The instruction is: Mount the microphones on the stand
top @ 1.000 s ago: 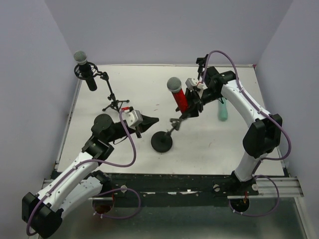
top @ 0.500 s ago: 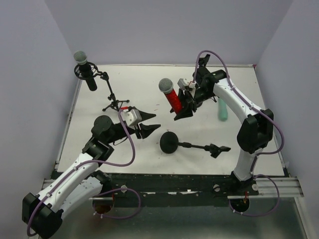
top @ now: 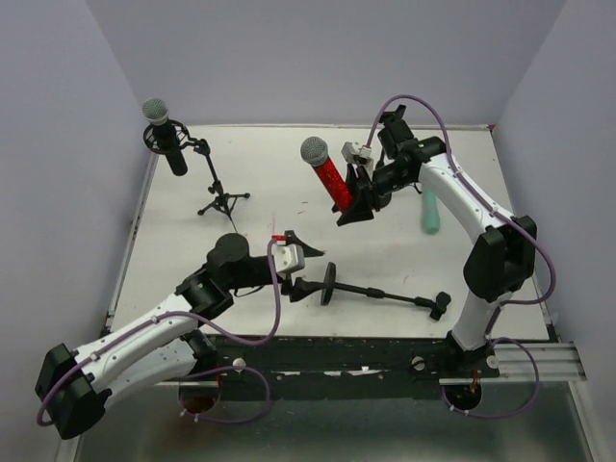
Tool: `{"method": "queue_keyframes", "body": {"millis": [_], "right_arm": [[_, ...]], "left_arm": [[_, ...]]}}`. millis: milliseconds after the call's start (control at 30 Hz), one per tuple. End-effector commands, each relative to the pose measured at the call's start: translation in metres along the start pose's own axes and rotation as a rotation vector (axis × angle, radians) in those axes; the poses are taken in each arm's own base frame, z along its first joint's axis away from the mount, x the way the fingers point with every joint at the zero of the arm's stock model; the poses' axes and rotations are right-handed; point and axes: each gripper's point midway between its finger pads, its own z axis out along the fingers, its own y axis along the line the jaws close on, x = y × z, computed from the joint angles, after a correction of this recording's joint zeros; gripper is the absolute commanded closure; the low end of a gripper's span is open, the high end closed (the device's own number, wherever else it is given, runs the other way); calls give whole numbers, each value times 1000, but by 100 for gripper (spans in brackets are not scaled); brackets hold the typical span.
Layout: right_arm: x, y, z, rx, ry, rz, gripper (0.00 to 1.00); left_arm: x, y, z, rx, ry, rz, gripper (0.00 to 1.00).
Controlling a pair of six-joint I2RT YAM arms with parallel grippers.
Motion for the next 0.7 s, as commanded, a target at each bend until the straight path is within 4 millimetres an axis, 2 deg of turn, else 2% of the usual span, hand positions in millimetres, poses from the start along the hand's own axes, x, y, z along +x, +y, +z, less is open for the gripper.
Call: {"method": "queue_keyframes", "body": {"millis": [0, 200, 267, 400, 533, 667], "right_arm": [[-7, 1, -7, 60, 8, -7, 100], [-3, 7, -15, 99, 12, 14, 100], [4, 6, -23, 131, 5, 34, 100], [14, 6, -42, 206, -19, 60, 100], [12, 8, -66, 273, -65, 65, 100], [11, 12, -80, 311, -88, 48, 100]], "left_arm": [[3, -7, 20, 84, 65, 188, 24], [21, -28, 59, 190, 244, 300, 24], [24, -32, 76, 196, 300, 318, 25], [44, -43, 106, 225, 420, 315, 26], [65, -55, 134, 248, 531, 314, 26], [81, -55, 160, 240, 632, 334, 26]]}}
